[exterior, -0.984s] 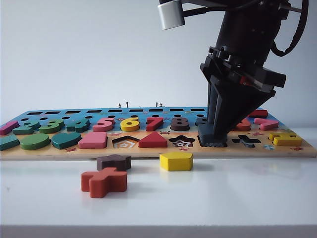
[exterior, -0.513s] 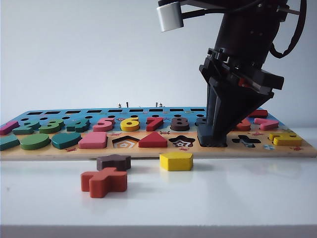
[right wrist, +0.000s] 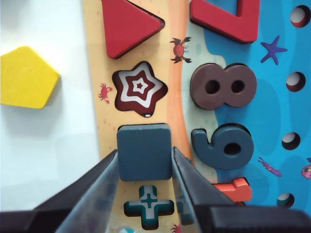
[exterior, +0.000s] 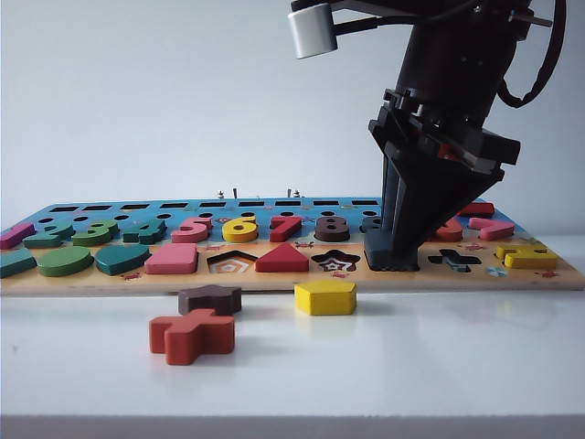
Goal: Insert the cube into the slot.
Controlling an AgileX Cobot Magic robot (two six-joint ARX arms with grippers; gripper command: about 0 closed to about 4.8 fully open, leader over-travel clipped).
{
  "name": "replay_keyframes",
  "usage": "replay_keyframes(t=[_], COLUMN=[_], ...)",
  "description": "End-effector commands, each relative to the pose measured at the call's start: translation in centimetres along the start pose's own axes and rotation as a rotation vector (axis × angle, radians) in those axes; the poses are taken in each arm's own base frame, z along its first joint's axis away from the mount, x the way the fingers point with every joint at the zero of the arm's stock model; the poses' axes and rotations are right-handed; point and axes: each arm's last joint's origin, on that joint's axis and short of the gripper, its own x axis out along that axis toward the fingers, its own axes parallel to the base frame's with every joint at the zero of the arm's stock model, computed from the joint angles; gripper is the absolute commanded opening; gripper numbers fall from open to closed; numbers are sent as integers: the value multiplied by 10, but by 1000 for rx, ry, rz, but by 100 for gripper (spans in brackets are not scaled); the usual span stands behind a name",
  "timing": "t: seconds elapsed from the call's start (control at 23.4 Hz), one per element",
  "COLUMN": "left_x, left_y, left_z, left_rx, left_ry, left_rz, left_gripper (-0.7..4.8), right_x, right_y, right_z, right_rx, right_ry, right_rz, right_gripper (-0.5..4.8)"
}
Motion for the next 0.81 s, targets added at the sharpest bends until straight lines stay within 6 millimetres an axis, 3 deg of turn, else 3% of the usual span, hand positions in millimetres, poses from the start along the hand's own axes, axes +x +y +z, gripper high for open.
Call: replay_keyframes(t=[0.04,0.56,0.81], left_x=[-1,-1,-1], left_y=[0,0,0], left_z=[2,2,2], left_rx=[13,13,14], left_ry=[-14,-14,-15], left_rz=[0,0,0], left_gripper=[20,20,20], right_x=[-1,-1,-1], right_y=[-1,-1,-1], right_z=[1,1,1], right_rx=[4,7,7], right_ry=[-9,-9,-9], right_rz=[-10,-10,-10], right_gripper=[127,184,240])
